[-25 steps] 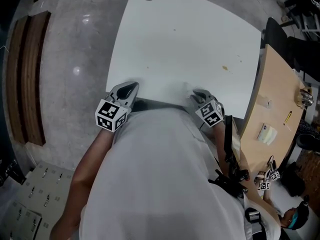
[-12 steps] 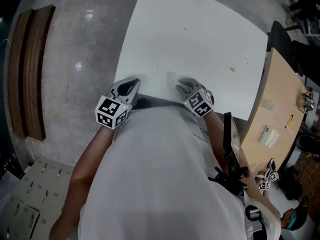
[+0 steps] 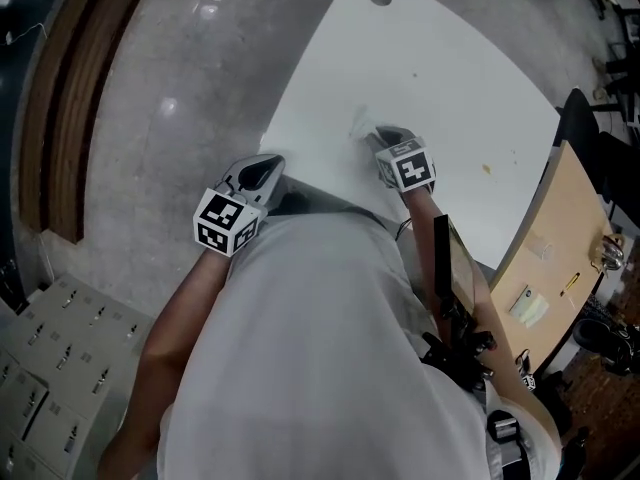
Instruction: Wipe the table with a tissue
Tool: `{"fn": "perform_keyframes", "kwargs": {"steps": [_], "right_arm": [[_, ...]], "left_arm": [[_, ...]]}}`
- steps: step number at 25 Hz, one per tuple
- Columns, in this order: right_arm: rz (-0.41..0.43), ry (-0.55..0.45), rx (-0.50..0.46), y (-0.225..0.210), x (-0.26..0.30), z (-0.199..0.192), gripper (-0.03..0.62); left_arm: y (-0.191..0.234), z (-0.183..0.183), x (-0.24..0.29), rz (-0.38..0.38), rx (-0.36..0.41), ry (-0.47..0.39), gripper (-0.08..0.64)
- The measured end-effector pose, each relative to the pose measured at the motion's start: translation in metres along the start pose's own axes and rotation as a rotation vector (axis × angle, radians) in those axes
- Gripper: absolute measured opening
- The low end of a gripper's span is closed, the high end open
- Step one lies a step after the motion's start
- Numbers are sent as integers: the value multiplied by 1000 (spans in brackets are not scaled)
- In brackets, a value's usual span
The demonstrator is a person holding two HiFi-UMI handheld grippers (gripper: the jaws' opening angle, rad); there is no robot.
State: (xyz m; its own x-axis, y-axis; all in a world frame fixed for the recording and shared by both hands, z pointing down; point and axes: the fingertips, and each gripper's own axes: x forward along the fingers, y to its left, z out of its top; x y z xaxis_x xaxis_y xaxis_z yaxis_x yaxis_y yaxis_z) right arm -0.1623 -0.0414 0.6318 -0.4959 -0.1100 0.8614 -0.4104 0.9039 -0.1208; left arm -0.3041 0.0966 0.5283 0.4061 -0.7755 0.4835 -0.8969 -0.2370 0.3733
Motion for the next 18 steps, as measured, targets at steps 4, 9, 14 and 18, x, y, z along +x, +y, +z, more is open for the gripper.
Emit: {"fn": "perform_keyframes", "kwargs": {"steps": [4, 9, 14, 18], "right_arm": [[-63, 134, -245, 8, 4, 5, 55], [-92, 262, -508, 26, 13, 18, 55], [-44, 268, -614, 54, 19, 20, 55], [28, 248, -660, 81, 17, 9, 55]], "left_arm": [[8, -5, -8, 17, -13, -1, 8], [8, -2, -7, 7, -12, -10, 8], [3, 2, -8, -2, 0, -26, 8], [4, -2, -10, -8, 2, -19, 8]]}}
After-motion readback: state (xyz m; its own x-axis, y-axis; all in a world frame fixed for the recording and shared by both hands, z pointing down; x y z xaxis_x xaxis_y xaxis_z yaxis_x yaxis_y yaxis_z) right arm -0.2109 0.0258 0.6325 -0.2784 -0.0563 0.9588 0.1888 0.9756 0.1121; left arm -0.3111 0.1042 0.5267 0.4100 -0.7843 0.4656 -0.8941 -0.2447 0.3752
